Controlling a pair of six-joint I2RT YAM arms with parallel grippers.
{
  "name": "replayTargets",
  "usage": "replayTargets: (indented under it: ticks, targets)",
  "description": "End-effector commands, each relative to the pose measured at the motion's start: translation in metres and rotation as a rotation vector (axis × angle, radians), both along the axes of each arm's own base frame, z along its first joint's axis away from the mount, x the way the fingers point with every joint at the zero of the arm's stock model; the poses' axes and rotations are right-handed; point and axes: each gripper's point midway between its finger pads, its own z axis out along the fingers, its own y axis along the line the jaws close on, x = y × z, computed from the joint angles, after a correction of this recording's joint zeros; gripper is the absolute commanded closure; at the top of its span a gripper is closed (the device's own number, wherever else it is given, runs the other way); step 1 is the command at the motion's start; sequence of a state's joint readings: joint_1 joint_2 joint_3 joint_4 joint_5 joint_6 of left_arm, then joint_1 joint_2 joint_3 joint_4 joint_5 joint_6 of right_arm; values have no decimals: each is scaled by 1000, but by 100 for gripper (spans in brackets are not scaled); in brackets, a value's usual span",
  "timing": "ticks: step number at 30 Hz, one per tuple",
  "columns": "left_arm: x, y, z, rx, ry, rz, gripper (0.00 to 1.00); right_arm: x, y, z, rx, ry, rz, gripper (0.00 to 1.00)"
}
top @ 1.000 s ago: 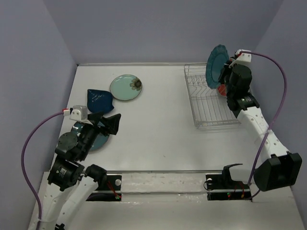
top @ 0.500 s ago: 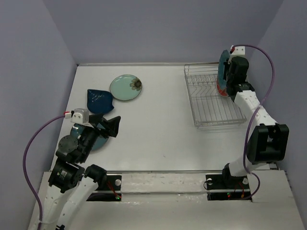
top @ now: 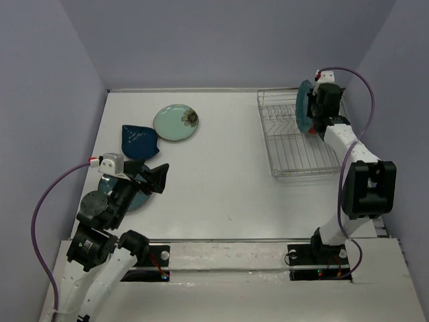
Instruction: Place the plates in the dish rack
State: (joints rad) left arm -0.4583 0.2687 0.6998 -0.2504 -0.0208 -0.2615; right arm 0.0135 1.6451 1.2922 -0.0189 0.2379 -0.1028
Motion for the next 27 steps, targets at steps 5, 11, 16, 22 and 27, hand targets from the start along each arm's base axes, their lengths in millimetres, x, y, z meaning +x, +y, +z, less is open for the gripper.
replayTargets:
  ticks: [5,11,16,22,27]
  targets:
    - [0,0,12,-8,-59,-6,1,26,-1,30,31,-165,28,93]
    - [1,0,11,-10,-54,2,1,27,-7,9,61,-132,-11,75]
    - [2,0,10,-8,-47,3,1,25,-10,31,75,-175,-34,40]
    - [5,1,8,-7,-36,15,1,14,-11,72,169,-224,-100,20]
    - [7,5,9,-10,-29,36,1,-10,58,99,352,-246,22,21]
